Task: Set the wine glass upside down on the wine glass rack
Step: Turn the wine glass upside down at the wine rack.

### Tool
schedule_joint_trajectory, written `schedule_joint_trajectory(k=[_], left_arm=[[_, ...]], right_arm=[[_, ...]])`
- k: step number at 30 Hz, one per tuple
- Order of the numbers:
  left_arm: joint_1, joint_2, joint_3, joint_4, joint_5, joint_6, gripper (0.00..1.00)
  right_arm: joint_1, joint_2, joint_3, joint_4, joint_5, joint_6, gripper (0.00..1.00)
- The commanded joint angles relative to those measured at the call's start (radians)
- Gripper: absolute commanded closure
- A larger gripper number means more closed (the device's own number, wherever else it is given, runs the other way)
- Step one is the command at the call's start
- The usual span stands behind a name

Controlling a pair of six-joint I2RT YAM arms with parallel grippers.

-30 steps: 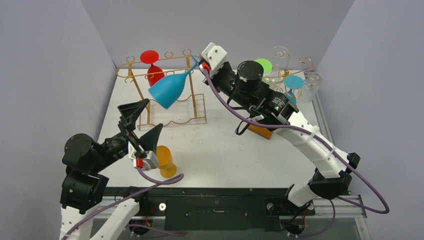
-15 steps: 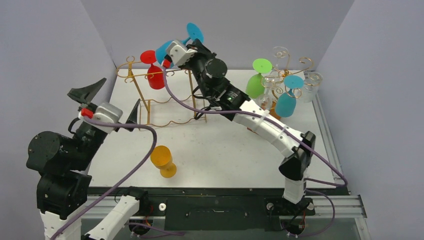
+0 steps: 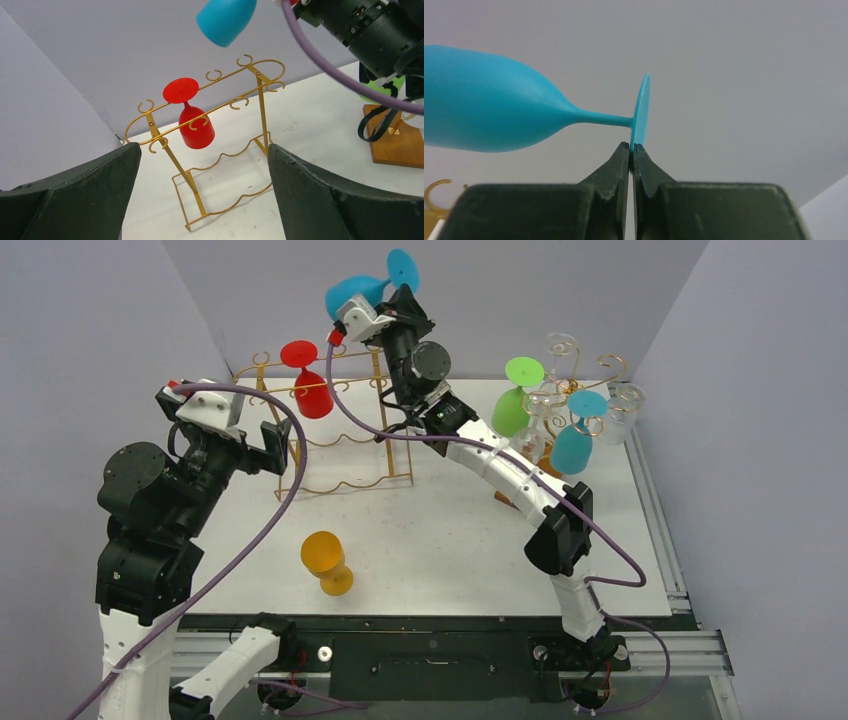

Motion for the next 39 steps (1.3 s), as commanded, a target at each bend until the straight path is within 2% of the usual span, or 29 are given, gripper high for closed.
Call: schedule_joint_trajectory(k=[1,6,8,12,14,19,21,24,25,30,32,33,39], left_arm=[[0.002,-0.024,-0.034,0.035,-0.011,-0.030,0.04],[0.003,-0.011,-0.029,0.025,0.003,-0.083,0.03],[0.004,0.000,-0.004,0.024,-0.004,-0.102,0.04],[0.020,0.016,0.032,0.061,-0.004,-0.131,0.04],[0.037,0.034,0.065,0.069,0.058,-0.158,0.04],[0.062,0.053,0.130,0.151,0.296,-0.144,0.03],[0.064,0.077,0.196,0.117,0.362,-0.150,0.01],[0.065,0.125,0.282,0.063,0.389,-0.327,0.00],[0.065,0.137,0.297,0.059,0.391,-0.400,0.05],[0.066,0.143,0.287,0.139,0.536,-0.677,0.05],[0.068,0.149,0.286,0.158,0.609,-0.759,0.00],[0.075,0.148,0.279,0.170,0.629,-0.792,0.03],[0.148,0.144,0.244,0.173,0.746,-0.959,0.04]], right_arm=[[-0.015,-0.066,0.018,0.139,-0.022,0.065,1.00],[-0.016,-0.006,0.056,0.159,-0.049,0.021,1.00],[-0.012,-0.024,0.001,0.223,-0.052,0.022,1.00],[0.001,-0.218,-0.346,0.427,-0.150,0.068,1.00],[0.010,-0.333,-0.539,0.472,-0.213,0.108,1.00],[0.084,-0.628,-0.813,0.277,-0.379,0.081,1.00],[0.125,-0.713,-0.865,0.184,-0.395,0.057,1.00],[0.209,-0.795,-0.940,0.127,-0.363,-0.023,1.00],[0.237,-0.822,-0.963,0.131,-0.351,-0.038,1.00],[0.352,-0.863,-0.991,0.078,-0.287,-0.150,1.00],[0.394,-0.862,-0.997,0.072,-0.247,-0.217,1.00],[0.412,-0.861,-1.004,0.072,-0.231,-0.262,1.00],[0.469,-0.810,-0.993,0.104,-0.124,-0.467,1.00]])
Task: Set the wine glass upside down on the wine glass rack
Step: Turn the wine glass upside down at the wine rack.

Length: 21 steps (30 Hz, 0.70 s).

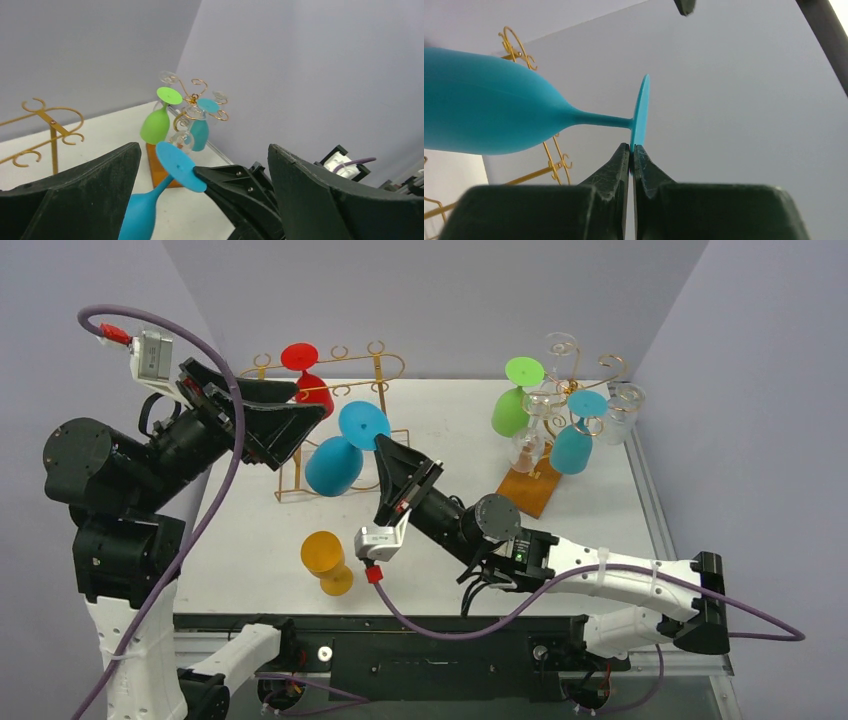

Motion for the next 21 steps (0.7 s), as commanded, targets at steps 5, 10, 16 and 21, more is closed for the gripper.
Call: schedule_joint_trajectory(k=[5,10,16,21], left_arm=[[0.040,-0.009,-0.048,-0.019,0.108,-0.196,0.04],[0.046,-0.028,-0.084,-0.071,0.055,-0.179,0.04],[0.056,-0.035,-0.124,-0.120,-0.008,-0.147,0.09],[0.057,-0.038,-0.151,-0.133,-0.004,-0.113,0.26]], right_arm=[[0.037,0.079,0.045,0.127,0.133,-0.265,1.00],[0.050,0.139,0.071,0.210,0.151,-0.359,1.00],[0.071,0.189,0.105,0.252,0.167,-0.432,1.00],[0.079,0.200,0.120,0.245,0.172,-0.449,1.00]])
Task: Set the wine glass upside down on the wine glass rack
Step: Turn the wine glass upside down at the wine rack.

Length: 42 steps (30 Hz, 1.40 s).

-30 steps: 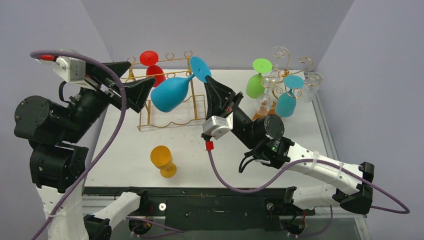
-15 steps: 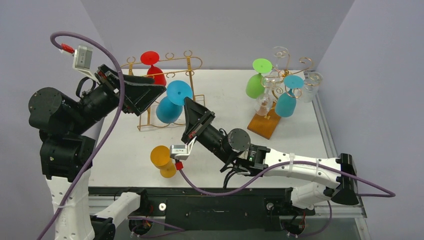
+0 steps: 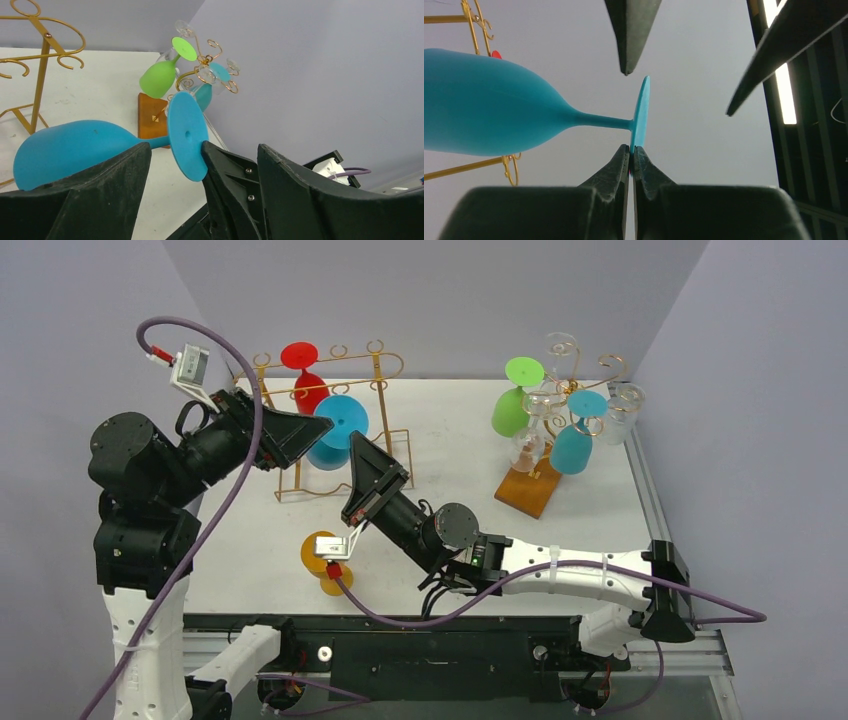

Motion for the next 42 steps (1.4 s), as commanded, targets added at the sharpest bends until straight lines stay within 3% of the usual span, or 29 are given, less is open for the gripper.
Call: schedule_joint_trajectory(k=[1,5,7,9,13,15,18,21,23,26,28,30,32,35,39,40,42], left_arm=[[0.008,-0.003,-0.015,-0.008,-0.023,0.031,0.27],[0.009,0.002,-0.019,0.019,-0.008,0.004,0.40],[0.015,0.004,-0.021,0.031,0.003,-0.004,0.62],[0.018,0.005,-0.026,0.034,0.005,-0.008,0.78],[0.027,0.011,-0.031,0.054,0.018,-0.027,0.88],[0.035,0.019,-0.016,0.059,0.011,-0.027,0.97],[0.052,0.036,0.023,0.074,0.001,-0.014,1.00],[0.062,0.048,0.053,0.118,-0.002,-0.011,1.00],[0.067,0.049,0.069,0.152,-0.009,0.004,1.00],[0.072,0.039,0.074,0.232,-0.019,0.039,1.00],[0.075,0.038,0.075,0.276,-0.008,0.040,1.00],[0.077,0.042,0.074,0.310,0.017,0.021,1.00],[0.078,0.038,0.055,0.345,0.035,-0.001,1.00],[0.082,0.036,0.039,0.368,0.059,-0.011,1.00],[0.083,0.035,0.027,0.394,0.085,-0.014,1.00],[0.083,0.034,0.021,0.396,0.088,-0.012,1.00],[0.083,0.031,0.005,0.405,0.093,-0.008,1.00]], right_arm=[[0.011,0.001,0.061,0.067,0.027,-0.045,1.00],[0.021,0.022,0.078,0.052,0.029,-0.047,1.00],[0.021,0.036,0.085,0.061,0.037,-0.050,1.00],[0.023,0.044,0.086,0.076,0.037,-0.050,1.00],[0.037,0.064,0.106,0.086,0.045,-0.036,1.00],[0.046,0.070,0.111,0.082,0.058,-0.019,0.89],[0.056,0.053,0.098,0.052,0.077,0.045,0.55],[0.082,-0.009,0.105,-0.102,0.115,0.219,0.45],[0.089,-0.081,0.140,-0.321,0.086,0.419,0.42],[0.040,-0.159,0.288,-0.691,-0.107,0.809,0.42],[-0.068,-0.181,0.412,-0.857,-0.362,1.067,0.42],[-0.223,-0.185,0.490,-0.885,-0.654,1.342,0.43],[-0.410,-0.178,0.510,-0.751,-0.869,1.670,0.39],[-0.550,-0.152,0.511,-0.524,-0.943,2.047,0.34],[-0.652,0.028,0.692,-0.418,-1.106,2.485,0.43],[-0.670,0.085,0.699,-0.269,-1.157,2.654,0.43],[-0.683,0.154,0.679,0.090,-1.218,2.966,0.31]])
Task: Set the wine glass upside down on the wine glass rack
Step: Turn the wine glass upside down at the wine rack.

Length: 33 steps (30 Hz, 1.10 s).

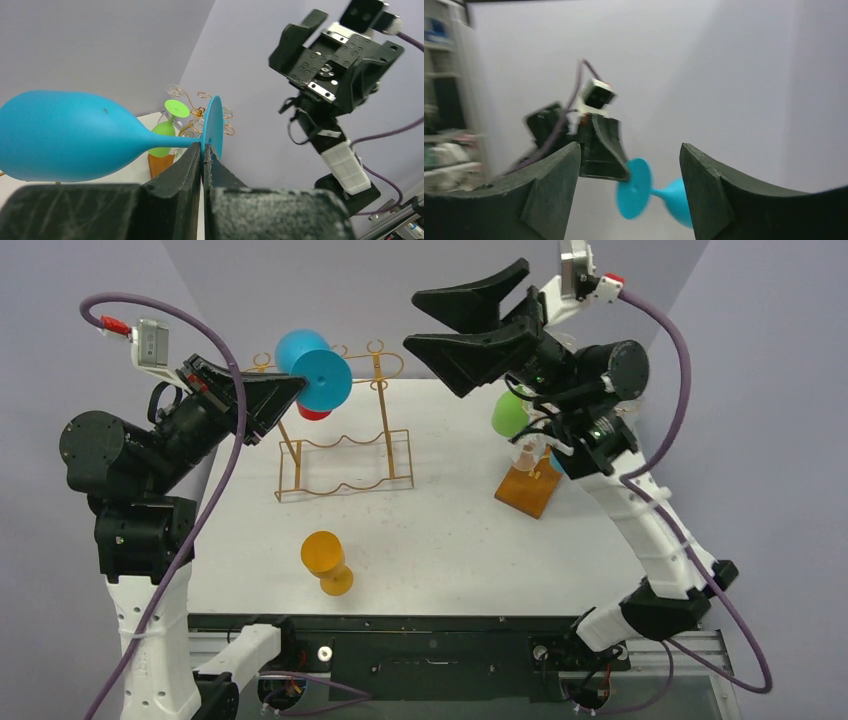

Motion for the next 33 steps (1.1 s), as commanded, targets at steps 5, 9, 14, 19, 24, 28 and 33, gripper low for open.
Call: schedule_joint_trajectory(k=[5,9,14,19,24,28,33], left_arm=[[0.011,-0.004,-0.046,0.116,0.045,-0.011,1.00],[0.011,-0.005,-0.049,0.122,0.052,-0.013,1.00],[0.011,-0.015,-0.073,0.136,0.040,-0.016,1.00],[0.011,-0.021,-0.087,0.142,0.018,-0.010,1.00],[0.012,-0.014,-0.078,0.152,0.025,-0.020,1.00],[0.012,-0.016,-0.083,0.154,0.031,-0.020,1.00],[0.012,-0.017,-0.089,0.157,0.028,-0.014,1.00]], right_arm=[[-0.019,0.275,0.045,0.706,-0.290,0.943,0.29],[0.003,0.229,0.000,0.512,-0.263,0.749,0.30],[0.016,0.234,0.005,0.434,-0.257,0.706,0.46],[0.038,0.245,-0.001,0.402,-0.260,0.683,0.56],[0.054,0.239,0.019,0.222,-0.239,0.552,0.59],[0.056,0.237,0.028,0.191,-0.224,0.525,0.66],[0.059,0.258,0.063,0.198,-0.225,0.541,0.97]])
